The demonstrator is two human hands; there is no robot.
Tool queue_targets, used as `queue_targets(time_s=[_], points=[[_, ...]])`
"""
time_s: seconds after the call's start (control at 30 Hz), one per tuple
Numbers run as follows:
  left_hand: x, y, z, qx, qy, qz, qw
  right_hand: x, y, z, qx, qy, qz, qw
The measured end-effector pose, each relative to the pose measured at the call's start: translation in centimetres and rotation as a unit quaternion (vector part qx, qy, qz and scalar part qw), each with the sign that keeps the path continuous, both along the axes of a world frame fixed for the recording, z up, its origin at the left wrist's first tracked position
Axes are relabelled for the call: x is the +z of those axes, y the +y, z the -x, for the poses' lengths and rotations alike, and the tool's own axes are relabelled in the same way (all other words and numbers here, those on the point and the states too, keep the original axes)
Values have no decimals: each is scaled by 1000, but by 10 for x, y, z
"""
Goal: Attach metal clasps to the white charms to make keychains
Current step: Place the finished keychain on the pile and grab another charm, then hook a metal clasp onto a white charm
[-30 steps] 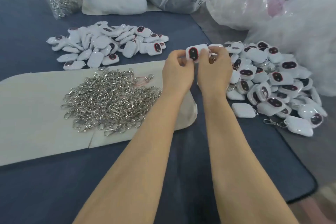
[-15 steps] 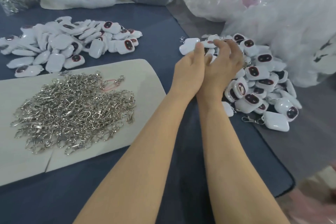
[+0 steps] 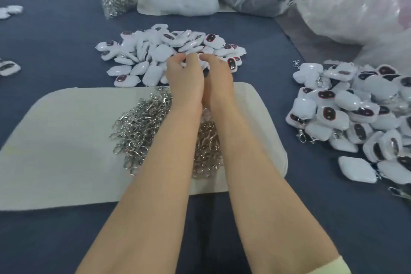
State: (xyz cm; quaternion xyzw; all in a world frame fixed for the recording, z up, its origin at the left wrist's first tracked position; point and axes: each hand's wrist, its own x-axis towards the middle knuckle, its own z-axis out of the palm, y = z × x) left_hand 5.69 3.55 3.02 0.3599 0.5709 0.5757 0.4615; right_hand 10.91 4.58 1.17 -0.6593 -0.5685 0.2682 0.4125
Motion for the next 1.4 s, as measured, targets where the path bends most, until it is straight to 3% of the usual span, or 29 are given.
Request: queue_targets(time_s=[0.17, 0.33, 0.47, 0.57, 0.73, 0.87, 1.03, 1.23, 1.33, 1.4], points=[[-5, 36, 35, 32, 87, 0, 996, 2, 32, 26, -41, -113, 7, 993], [-7, 75, 46, 33, 331, 14, 943, 5, 72, 32, -57, -175, 20, 983], [-13, 98, 47, 36, 379, 45, 924, 3, 99, 29, -15, -235, 35, 971], [-22, 105, 46, -17, 413, 61, 908, -7, 99, 26, 9, -278, 53, 959], [-33, 95, 61, -131, 527, 22, 839, -16, 70, 23, -4, -276, -3, 961], [-33, 58, 64, -138, 502, -24, 854, -14, 39, 20, 6, -263, -4, 965], [-22, 13, 57, -90, 485, -45, 869, -12, -1, 13, -13, -168, -28, 985], [-6, -30, 59, -44, 245, -98, 964, -8, -34, -1, -30, -62, -103, 992], [-10, -49, 57, -48, 178, -87, 979, -8, -50, 0, 4, -55, -64, 996], [-16, -60, 53, -34, 146, -90, 985, -12, -56, 2, 1, -108, -49, 993]])
